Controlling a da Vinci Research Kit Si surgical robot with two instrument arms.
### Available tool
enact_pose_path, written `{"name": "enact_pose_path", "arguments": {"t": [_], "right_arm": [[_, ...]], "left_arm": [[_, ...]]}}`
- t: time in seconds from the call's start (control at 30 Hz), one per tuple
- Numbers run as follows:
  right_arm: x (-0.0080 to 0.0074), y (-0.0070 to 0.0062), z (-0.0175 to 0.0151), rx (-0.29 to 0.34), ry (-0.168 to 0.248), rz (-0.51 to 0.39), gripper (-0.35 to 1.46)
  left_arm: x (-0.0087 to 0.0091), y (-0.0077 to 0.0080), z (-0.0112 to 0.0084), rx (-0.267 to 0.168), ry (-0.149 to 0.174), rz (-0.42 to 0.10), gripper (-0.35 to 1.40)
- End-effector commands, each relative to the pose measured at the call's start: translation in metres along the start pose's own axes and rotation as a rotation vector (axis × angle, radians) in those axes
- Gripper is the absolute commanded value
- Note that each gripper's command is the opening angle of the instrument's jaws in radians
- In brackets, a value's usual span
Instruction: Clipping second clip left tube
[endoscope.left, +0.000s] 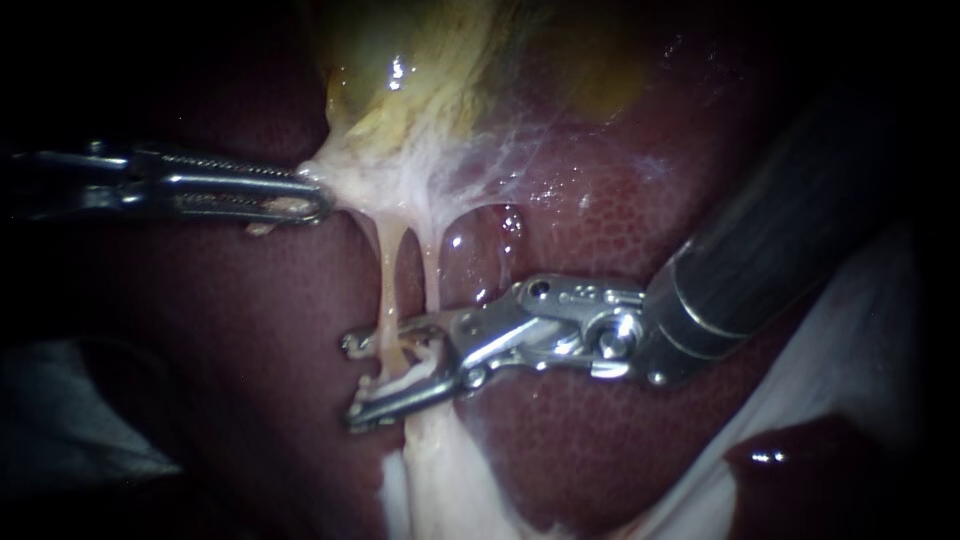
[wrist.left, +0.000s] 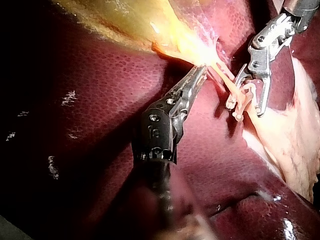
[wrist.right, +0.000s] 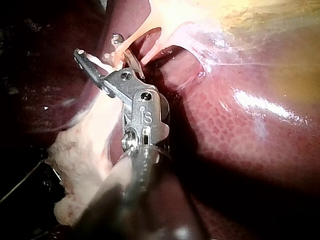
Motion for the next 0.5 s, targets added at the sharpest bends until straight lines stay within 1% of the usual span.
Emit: {"name": "enact_pose_path", "arguments": {"t": [0.03,0.17,0.27,0.37,0.43,0.5], "right_arm": [[0.0002,-0.0003,0.0001,0.007,0.0,0.003,0.48],[0.0004,-0.0009,0.0003,0.026,-0.004,-0.003,0.45],[0.0004,-0.0011,0.0002,0.044,-0.002,-0.001,0.38],[0.0005,-0.0012,0.0,0.034,0.001,0.005,0.32],[0.0006,-0.0012,-0.0002,0.032,0.002,0.006,0.25],[0.0007,-0.0014,-0.0005,0.034,0.002,0.007,0.1]], "left_arm": [[0.0,0.0,0.0,0.0,0.0,0.0,-0.35],[0.0,0.0,0.0,0.0,0.0,0.0,-0.35],[0.0,0.0,0.0,0.0,0.0,0.0,-0.35],[0.0,0.0,0.0,0.0,0.0,0.0,-0.35],[0.0,0.0,0.0001,0.0,0.0,-0.001,-0.35],[0.0,0.0,0.0001,0.001,0.0,-0.001,-0.35]]}}
